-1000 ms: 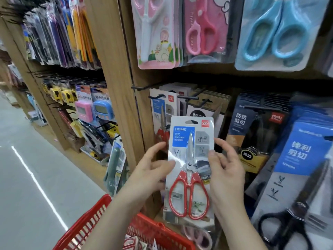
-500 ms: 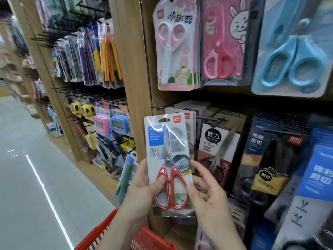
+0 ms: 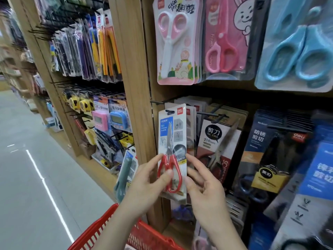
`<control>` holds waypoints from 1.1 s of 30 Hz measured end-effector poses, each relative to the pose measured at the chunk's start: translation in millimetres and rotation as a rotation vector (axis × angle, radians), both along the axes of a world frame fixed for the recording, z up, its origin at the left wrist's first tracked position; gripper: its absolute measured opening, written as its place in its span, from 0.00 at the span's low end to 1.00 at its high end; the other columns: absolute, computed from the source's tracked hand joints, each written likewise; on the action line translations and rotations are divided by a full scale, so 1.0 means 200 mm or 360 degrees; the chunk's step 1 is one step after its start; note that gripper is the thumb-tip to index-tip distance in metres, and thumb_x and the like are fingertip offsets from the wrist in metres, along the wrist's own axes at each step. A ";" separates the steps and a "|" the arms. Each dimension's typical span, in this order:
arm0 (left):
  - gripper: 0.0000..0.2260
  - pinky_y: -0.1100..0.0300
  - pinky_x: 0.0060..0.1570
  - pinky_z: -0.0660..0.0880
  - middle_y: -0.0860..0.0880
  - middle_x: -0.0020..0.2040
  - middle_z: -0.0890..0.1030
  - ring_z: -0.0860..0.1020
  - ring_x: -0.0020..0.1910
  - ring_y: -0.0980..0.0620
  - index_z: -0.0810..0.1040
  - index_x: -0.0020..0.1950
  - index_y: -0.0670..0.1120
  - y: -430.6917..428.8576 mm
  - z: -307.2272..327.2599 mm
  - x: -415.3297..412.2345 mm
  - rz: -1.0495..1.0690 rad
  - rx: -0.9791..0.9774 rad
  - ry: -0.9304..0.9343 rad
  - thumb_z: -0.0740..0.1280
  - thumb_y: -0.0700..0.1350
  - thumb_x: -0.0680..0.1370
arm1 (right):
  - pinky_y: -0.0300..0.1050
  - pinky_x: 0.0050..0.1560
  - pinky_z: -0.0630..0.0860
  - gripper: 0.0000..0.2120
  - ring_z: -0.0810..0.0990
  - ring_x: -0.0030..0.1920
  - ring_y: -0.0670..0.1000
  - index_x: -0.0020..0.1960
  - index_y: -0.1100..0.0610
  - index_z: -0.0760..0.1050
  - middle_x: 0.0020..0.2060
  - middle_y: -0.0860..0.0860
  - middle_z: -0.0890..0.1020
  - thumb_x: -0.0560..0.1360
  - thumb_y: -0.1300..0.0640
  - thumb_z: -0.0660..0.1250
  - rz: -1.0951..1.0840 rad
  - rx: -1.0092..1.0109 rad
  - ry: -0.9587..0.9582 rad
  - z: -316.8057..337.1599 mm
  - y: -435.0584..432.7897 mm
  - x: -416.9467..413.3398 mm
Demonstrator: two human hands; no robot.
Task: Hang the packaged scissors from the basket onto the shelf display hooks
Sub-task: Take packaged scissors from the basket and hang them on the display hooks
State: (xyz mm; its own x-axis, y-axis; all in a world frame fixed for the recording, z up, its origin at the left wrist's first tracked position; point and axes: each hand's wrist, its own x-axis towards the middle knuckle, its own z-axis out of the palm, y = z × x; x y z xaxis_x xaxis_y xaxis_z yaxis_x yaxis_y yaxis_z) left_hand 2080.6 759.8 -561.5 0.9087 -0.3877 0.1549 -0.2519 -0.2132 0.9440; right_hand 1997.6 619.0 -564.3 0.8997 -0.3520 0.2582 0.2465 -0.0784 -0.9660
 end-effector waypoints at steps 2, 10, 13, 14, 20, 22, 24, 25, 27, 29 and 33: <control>0.39 0.58 0.59 0.78 0.56 0.62 0.76 0.78 0.60 0.59 0.65 0.73 0.65 0.00 -0.03 0.00 -0.0010 0.0200 -0.0031 0.74 0.68 0.64 | 0.46 0.56 0.81 0.23 0.84 0.56 0.44 0.68 0.43 0.72 0.56 0.43 0.85 0.81 0.67 0.60 -0.0024 -0.0011 0.0052 0.00 -0.02 0.01; 0.28 0.55 0.46 0.83 0.54 0.47 0.83 0.84 0.43 0.58 0.72 0.66 0.66 -0.23 -0.08 0.11 0.0253 0.0068 -0.0117 0.77 0.48 0.70 | 0.36 0.59 0.76 0.23 0.78 0.58 0.35 0.67 0.37 0.68 0.57 0.35 0.80 0.81 0.63 0.63 -0.0076 -0.0142 0.0312 -0.03 -0.11 0.01; 0.33 0.56 0.54 0.80 0.55 0.50 0.82 0.82 0.48 0.58 0.66 0.72 0.68 -0.28 -0.09 0.21 0.0330 0.0271 -0.0268 0.75 0.51 0.71 | 0.27 0.52 0.69 0.24 0.75 0.61 0.39 0.68 0.38 0.67 0.59 0.34 0.73 0.80 0.63 0.62 -0.0205 -0.0202 0.0385 -0.02 -0.14 0.01; 0.33 0.57 0.54 0.78 0.54 0.50 0.81 0.81 0.48 0.56 0.65 0.73 0.68 -0.30 -0.08 0.24 0.0346 0.0360 -0.0331 0.74 0.51 0.72 | 0.27 0.51 0.68 0.24 0.74 0.62 0.41 0.70 0.41 0.67 0.61 0.37 0.73 0.80 0.63 0.61 -0.0232 -0.0203 0.0402 -0.02 -0.14 0.01; 0.34 0.54 0.56 0.75 0.45 0.56 0.76 0.78 0.55 0.44 0.58 0.78 0.62 -0.42 -0.05 0.38 0.0334 0.0756 -0.0503 0.71 0.50 0.76 | 0.35 0.60 0.67 0.24 0.74 0.61 0.42 0.72 0.43 0.67 0.65 0.43 0.73 0.80 0.63 0.61 -0.0210 -0.0260 0.0452 -0.05 -0.15 0.03; 0.34 0.53 0.58 0.76 0.45 0.59 0.77 0.78 0.57 0.44 0.56 0.78 0.62 -0.41 -0.06 0.38 0.0297 0.0737 -0.0516 0.70 0.48 0.77 | 0.37 0.61 0.68 0.25 0.74 0.61 0.42 0.71 0.41 0.67 0.66 0.43 0.73 0.80 0.62 0.62 -0.0170 -0.0296 0.0488 -0.07 -0.15 0.04; 0.33 0.53 0.62 0.75 0.47 0.63 0.79 0.78 0.61 0.46 0.58 0.78 0.60 -0.35 -0.09 0.36 0.0225 0.0647 -0.0491 0.70 0.45 0.77 | 0.36 0.59 0.70 0.24 0.75 0.59 0.40 0.69 0.39 0.68 0.64 0.42 0.74 0.80 0.62 0.62 -0.0123 -0.0362 0.0523 -0.08 -0.14 0.04; 0.32 0.52 0.63 0.75 0.48 0.65 0.78 0.78 0.61 0.47 0.60 0.78 0.58 -0.29 -0.12 0.34 0.0176 0.0632 -0.0473 0.69 0.44 0.77 | 0.37 0.58 0.72 0.23 0.75 0.59 0.40 0.67 0.38 0.69 0.63 0.43 0.75 0.79 0.62 0.63 -0.0106 -0.0400 0.0539 -0.09 -0.13 0.04; 0.27 0.52 0.59 0.76 0.49 0.65 0.78 0.79 0.56 0.49 0.67 0.75 0.57 -0.14 -0.17 0.29 0.0072 0.0744 -0.0490 0.68 0.44 0.77 | 0.45 0.58 0.77 0.20 0.78 0.58 0.44 0.62 0.40 0.72 0.59 0.45 0.79 0.79 0.63 0.63 -0.0072 -0.0468 0.0575 -0.11 -0.12 0.06; 0.19 0.58 0.55 0.76 0.51 0.59 0.80 0.79 0.51 0.52 0.75 0.68 0.54 0.07 -0.26 0.22 -0.0043 0.0964 -0.0473 0.66 0.43 0.78 | 0.51 0.56 0.79 0.16 0.82 0.55 0.50 0.56 0.42 0.75 0.54 0.48 0.82 0.78 0.63 0.63 -0.0007 -0.0526 0.0633 -0.15 -0.06 0.07; 0.12 0.63 0.54 0.74 0.54 0.55 0.83 0.81 0.54 0.53 0.83 0.58 0.50 0.52 -0.61 0.09 -0.0063 0.1266 -0.0088 0.65 0.40 0.78 | 0.51 0.50 0.78 0.12 0.82 0.45 0.53 0.53 0.42 0.77 0.48 0.50 0.83 0.79 0.60 0.63 0.0252 -0.0584 0.0853 -0.37 0.12 0.07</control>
State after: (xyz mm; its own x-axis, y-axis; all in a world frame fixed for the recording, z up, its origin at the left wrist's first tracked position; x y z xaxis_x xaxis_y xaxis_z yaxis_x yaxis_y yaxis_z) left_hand 2097.7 863.9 -683.5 0.8909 -0.4330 -0.1373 -0.3155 -0.8074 0.4986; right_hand 2010.7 642.9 -638.4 0.9705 -0.1797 -0.1608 -0.2243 -0.4277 -0.8757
